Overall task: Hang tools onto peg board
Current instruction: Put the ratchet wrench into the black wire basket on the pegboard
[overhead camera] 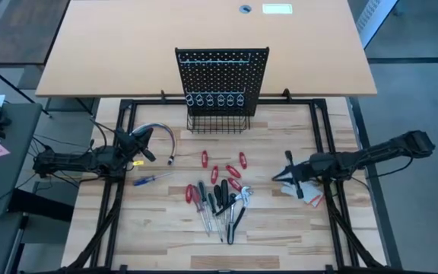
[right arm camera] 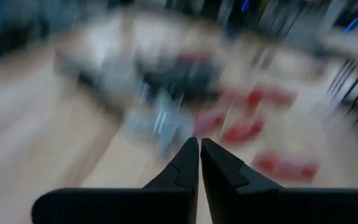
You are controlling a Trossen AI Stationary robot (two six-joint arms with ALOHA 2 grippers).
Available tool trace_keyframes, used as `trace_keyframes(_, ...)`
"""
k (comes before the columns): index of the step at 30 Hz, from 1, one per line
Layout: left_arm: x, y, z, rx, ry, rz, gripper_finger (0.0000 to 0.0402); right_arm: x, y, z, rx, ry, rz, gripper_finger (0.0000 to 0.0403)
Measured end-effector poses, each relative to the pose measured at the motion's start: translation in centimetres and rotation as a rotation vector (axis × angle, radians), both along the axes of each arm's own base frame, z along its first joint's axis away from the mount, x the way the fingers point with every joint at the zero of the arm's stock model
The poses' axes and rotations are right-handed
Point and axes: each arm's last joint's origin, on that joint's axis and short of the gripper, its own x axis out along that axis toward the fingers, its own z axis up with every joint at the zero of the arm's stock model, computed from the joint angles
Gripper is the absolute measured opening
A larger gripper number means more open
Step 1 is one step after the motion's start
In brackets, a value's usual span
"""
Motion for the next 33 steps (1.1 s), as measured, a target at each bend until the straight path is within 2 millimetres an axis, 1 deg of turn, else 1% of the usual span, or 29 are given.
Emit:
trace_keyframes(2, 0.0, 0.0, 0.0, 0.000, 0.000, 0.000, 0.0000, 0.2, -0.1, 1.0, 0.013, -0.099, -0.010, 0.0026)
trace_keyframes(5, 0.0, 0.0, 0.0, 0.000, 0.000, 0.000, 0.0000, 0.2, -0.2, 1.8, 0.023, -0.183, -0.020, 0.0026)
trace_keyframes(9, 0.0, 0.0, 0.0, 0.000, 0.001, 0.000, 0.0000, 0.3, -0.3, 1.9, 0.021, -0.199, -0.024, 0.0026)
trace_keyframes(12, 0.0, 0.0, 0.0, 0.000, 0.000, 0.000, 0.0000, 0.3, -0.3, 2.2, -0.019, -0.229, -0.020, 0.0026)
trace_keyframes(14, 0.0, 0.0, 0.0, 0.000, 0.000, 0.000, 0.0000, 0.2, -0.2, 2.5, 0.025, -0.252, -0.017, 0.0026)
trace_keyframes(16, 0.0, 0.0, 0.0, 0.000, 0.001, 0.000, 0.0000, 0.2, -0.1, 3.3, 0.150, -0.323, -0.016, 0.0026)
trace_keyframes(18, 0.0, 0.0, 0.0, 0.000, 0.001, 0.000, 0.0000, 0.0, -0.1, 4.8, 0.274, -0.455, -0.005, 0.0026)
trace_keyframes(20, 0.0, 0.0, 0.0, 0.000, 0.001, 0.000, 0.0000, -0.3, -0.2, 6.7, 0.343, -0.592, 0.014, 0.0026)
trace_keyframes(23, 0.0, 0.0, 0.0, 0.000, 0.001, 0.000, 0.0000, 0.2, 0.0, 9.8, 0.326, -0.670, 0.062, 0.0026)
trace_keyframes(25, 0.0, 0.0, 0.0, -0.002, -0.002, 0.000, 0.0000, 1.2, 0.2, 12.0, 0.302, -0.642, 0.067, 0.0026)
trace_keyframes(28, 0.0, 0.0, 0.0, -0.005, -0.006, 0.000, 0.0000, 3.5, 0.5, 15.4, 0.271, -0.517, 0.048, 0.0026)
trace_keyframes(31, 0.0, 0.0, 0.0, -0.006, -0.006, 0.000, 0.0000, 5.9, 0.5, 17.8, 0.209, -0.379, 0.019, 0.0026)
trace_keyframes(33, 0.0, 0.0, 0.0, -0.006, -0.007, 0.000, 0.0000, 7.5, 0.4, 18.7, 0.180, -0.294, 0.000, 0.0026)
